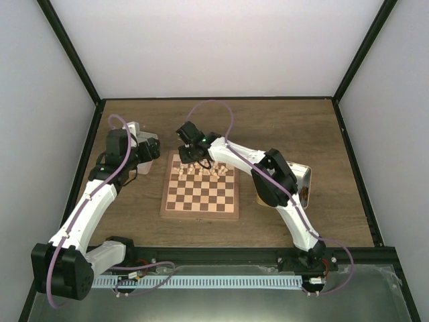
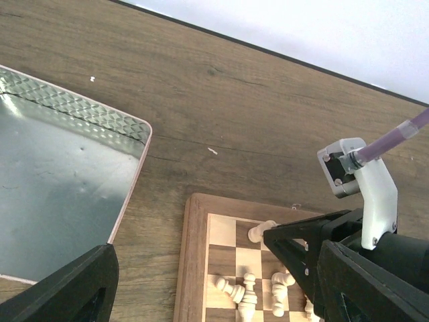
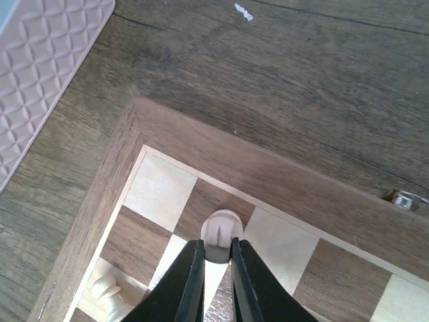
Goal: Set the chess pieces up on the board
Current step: Place the chess piece on the chessboard.
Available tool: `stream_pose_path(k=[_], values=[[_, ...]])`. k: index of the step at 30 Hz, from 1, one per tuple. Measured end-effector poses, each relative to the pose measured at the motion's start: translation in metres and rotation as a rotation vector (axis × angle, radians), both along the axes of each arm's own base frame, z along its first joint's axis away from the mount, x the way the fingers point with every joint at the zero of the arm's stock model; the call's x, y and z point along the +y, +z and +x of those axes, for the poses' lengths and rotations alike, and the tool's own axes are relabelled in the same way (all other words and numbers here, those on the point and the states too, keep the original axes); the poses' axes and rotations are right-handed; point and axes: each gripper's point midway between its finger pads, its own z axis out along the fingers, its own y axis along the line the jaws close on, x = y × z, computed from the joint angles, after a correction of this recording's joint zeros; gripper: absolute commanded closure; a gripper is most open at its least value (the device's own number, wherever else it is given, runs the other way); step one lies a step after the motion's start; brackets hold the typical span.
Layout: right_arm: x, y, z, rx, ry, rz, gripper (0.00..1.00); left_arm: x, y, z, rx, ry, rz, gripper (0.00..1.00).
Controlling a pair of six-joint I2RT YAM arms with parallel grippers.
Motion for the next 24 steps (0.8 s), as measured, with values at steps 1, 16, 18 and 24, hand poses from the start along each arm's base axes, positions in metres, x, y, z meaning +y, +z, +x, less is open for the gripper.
stream_pose_path(k=[1, 16, 18, 24], values=[[0.0, -0.001, 0.0, 0.002, 0.003, 0.0, 0.87, 0.0, 0.0, 0.0, 0.0, 0.0, 0.0, 0.17], [0.007, 0.003, -0.002, 0.004, 0.039, 0.023, 0.56, 0.0, 0.004, -0.001, -0.01, 0.0, -0.002, 0.17], [0.01, 0.009, 0.0, -0.005, 0.039, 0.032, 0.54, 0.0, 0.003, -0.002, -0.006, 0.0, -0.001, 0.17], [0.008, 0.048, 0.002, -0.056, 0.019, 0.085, 0.53, -0.003, 0.007, -0.003, -0.013, -0.018, -0.016, 0.18]])
